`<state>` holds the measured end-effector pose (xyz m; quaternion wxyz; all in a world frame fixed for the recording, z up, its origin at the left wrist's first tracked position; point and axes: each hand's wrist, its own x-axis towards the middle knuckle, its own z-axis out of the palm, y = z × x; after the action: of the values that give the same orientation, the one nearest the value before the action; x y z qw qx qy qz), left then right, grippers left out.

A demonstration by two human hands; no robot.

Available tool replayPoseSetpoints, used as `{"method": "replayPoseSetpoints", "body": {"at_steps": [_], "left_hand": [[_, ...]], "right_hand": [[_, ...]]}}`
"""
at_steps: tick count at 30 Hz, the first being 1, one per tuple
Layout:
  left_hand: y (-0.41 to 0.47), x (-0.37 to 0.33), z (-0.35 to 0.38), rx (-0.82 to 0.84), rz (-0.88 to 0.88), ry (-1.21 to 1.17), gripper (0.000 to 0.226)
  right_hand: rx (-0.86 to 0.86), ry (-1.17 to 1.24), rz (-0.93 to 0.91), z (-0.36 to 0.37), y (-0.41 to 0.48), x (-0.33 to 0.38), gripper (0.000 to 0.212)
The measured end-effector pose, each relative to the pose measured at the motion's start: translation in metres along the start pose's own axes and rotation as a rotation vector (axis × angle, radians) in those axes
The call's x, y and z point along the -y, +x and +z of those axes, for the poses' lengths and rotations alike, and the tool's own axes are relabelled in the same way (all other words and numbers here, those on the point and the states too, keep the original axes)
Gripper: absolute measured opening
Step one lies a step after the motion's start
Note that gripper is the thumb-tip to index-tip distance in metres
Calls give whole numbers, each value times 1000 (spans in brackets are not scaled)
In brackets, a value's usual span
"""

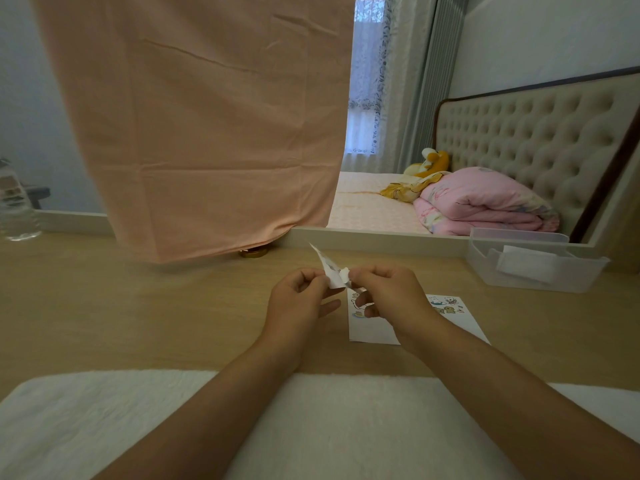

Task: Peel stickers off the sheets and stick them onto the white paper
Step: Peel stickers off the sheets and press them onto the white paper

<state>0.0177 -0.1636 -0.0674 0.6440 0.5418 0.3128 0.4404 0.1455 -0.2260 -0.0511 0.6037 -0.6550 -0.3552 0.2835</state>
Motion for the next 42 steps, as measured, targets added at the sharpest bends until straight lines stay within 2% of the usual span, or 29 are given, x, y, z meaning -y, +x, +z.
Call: {"method": "replayPoseSetpoints", "body": {"at_steps": [9, 13, 16, 18, 20, 21, 23, 25, 27, 31, 34, 39, 42], "left_hand": [[5, 1, -2, -30, -70, 35, 21], [12, 5, -10, -110, -69, 187, 22], [19, 5, -21, -134, 54, 579, 15], [20, 2, -28, -140, 95, 846, 13], [21, 0, -32, -183, 168, 939, 19], [20, -1, -32, -193, 215, 906, 18], [15, -4, -24, -111, 211, 688, 16], [10, -8, -14, 14, 72, 427, 25], [6, -12, -7, 76, -59, 289, 28], [3, -15, -9, 111, -182, 183, 21], [3, -16, -13, 107, -211, 193, 17], [5, -17, -16, 145, -293, 223, 25], [5, -15, -16, 184, -298, 215, 23]], "right_hand": [[62, 67, 111, -5, 0, 3, 14], [59, 43, 89, -7, -1, 4, 16], [-21, -180, -144, -8, -1, -1, 20], [-145, -480, -463, -11, 1, -9, 24], [-285, -796, -848, -16, 7, -18, 32], [-329, -909, -1003, -18, 10, -22, 36], [-376, -1022, -1207, -20, 15, -26, 39], [-411, -1066, -1345, -22, 19, -26, 40], [-426, -1102, -1430, -23, 20, -23, 40], [-441, -1202, -1514, -23, 19, -18, 41], [-413, -1266, -1542, -24, 20, -17, 41], [-343, -1294, -1560, -24, 19, -16, 39], [-294, -1319, -1584, -23, 19, -19, 36]]}}
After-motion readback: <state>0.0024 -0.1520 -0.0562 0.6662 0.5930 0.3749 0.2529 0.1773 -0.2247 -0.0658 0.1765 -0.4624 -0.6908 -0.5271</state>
